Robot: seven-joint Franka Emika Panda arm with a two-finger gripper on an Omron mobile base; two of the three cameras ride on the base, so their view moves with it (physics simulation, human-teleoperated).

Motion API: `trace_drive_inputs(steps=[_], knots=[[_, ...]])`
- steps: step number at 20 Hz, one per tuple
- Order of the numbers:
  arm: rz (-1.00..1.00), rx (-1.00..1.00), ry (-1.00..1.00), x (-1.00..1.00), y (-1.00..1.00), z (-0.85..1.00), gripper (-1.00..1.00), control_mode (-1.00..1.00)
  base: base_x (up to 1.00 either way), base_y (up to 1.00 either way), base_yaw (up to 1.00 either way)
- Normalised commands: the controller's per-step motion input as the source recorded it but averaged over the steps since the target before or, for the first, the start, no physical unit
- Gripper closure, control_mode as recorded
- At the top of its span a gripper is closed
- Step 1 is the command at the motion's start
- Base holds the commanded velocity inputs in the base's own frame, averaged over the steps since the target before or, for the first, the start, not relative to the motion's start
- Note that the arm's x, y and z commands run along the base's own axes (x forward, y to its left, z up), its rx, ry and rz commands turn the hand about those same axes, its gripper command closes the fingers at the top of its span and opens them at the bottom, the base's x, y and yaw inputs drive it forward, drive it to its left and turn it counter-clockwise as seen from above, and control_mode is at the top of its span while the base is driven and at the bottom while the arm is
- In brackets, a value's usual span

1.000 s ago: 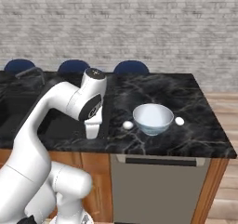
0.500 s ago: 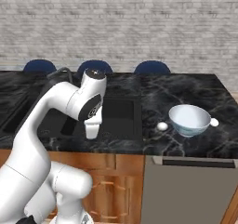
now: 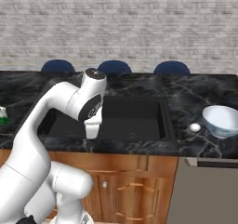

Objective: Gather the eggs and milk located in the vicinity of the sink area and place them right next to the bowl.

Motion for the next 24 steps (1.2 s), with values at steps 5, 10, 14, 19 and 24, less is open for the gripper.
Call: trace_drive_inputs(steps=[5,10,14,19,24], knots=[[0.00,0.00,0.00,0.00,0.00,0.00,-1.00,1.00,0.00,0.66,0.00],[0.00,0.00,0.00,0.00,0.00,0.00,-1.00,1.00,0.00,0.67,0.00],[0.00,0.00,0.00,0.00,0.00,0.00,-1.00,1.00,0.03,0.63,0.00],[0.00,0.00,0.00,0.00,0.00,0.00,-1.00,1.00,0.12,0.60,0.03],[0.00,0.00,0.00,0.00,0.00,0.00,-1.00,1.00,0.22,0.56,0.06]])
